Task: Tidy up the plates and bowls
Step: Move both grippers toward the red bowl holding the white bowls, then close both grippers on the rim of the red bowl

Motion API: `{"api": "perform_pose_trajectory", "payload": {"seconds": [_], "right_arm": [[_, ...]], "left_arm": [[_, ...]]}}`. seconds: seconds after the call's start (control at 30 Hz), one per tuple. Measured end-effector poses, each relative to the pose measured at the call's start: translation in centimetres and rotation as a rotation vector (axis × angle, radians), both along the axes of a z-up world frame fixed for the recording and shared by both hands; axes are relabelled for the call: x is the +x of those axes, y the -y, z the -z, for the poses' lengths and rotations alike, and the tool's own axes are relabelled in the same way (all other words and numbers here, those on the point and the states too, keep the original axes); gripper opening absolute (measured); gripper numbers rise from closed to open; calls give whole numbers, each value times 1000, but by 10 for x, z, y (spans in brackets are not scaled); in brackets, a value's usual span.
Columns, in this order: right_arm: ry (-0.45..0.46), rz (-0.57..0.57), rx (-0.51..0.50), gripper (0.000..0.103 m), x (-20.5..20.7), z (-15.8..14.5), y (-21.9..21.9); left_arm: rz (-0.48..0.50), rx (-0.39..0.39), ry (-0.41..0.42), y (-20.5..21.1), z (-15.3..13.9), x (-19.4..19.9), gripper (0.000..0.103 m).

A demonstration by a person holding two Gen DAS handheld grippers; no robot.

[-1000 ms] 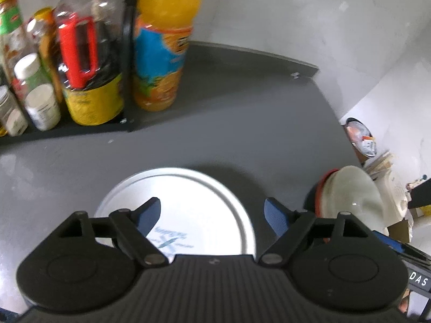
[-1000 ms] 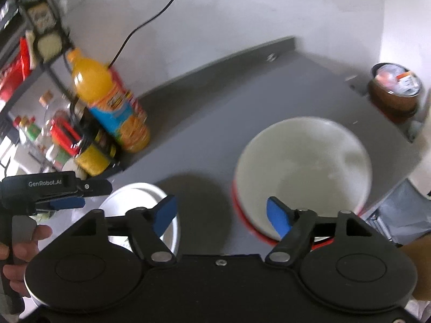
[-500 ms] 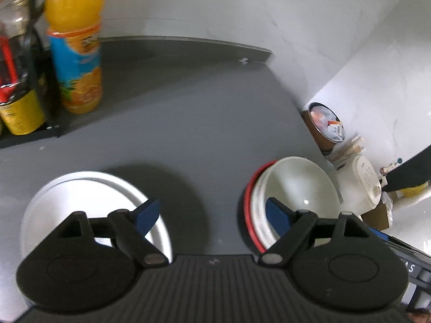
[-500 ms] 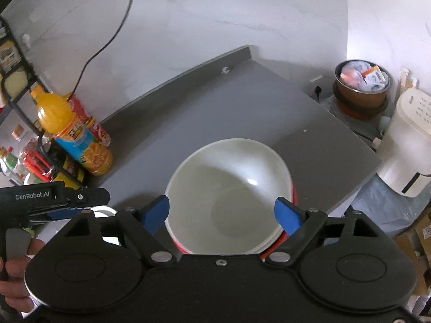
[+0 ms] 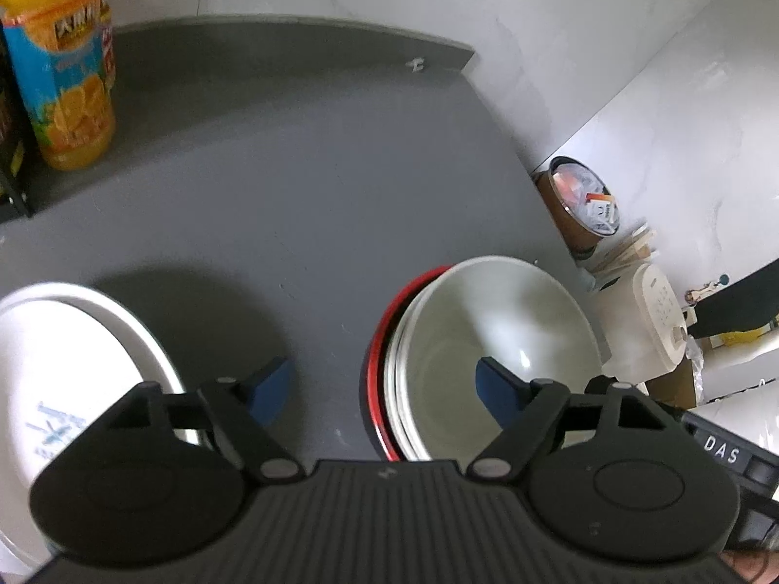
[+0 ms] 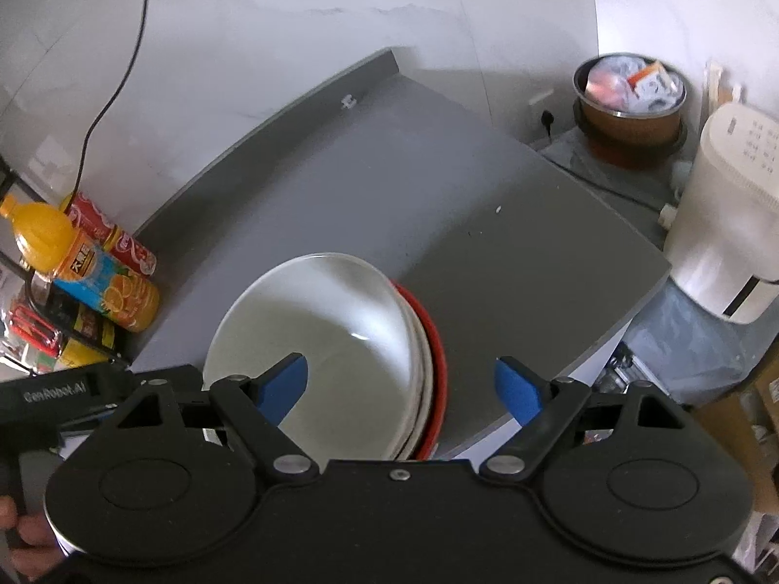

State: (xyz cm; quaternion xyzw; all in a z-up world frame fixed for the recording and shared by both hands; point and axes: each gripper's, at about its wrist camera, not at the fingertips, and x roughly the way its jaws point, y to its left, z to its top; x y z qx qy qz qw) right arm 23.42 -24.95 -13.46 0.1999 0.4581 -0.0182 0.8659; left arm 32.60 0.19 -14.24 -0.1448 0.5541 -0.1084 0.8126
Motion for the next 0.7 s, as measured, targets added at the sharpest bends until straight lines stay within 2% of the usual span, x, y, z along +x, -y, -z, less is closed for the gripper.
{"api": "perform_pose_trajectory", "payload": {"seconds": [0.1,0.2,0.3,0.37,0.43,0.6,0.63,0.67,0.7], "right_arm": [[-20,-13,19,78,6,7,5],[-53,-29,45,76,13,16,8],[-80,-52,63,74,20,24,11],[-102,-62,73,63,24,29,13],[-128,-72,78,58,29,35,15],[-163,-120,91,52,42,43,18],[-171,-136,94,46,45,45,18],[-180,-157,100,34,48,47,17],[-193,-169,90,31,51,49,16]], "left_arm": [[-23,-2,-24,5,11,2,79],[-47,-15,-66,9,25,5,72],[-64,-20,-101,13,36,6,63],[-67,-25,-121,17,43,7,55],[-84,-35,-140,18,49,8,48],[-122,-30,-181,19,60,13,31],[-132,-29,-184,19,61,14,28],[-145,-26,-189,18,62,14,26],[-153,-30,-193,17,62,14,26]]}}
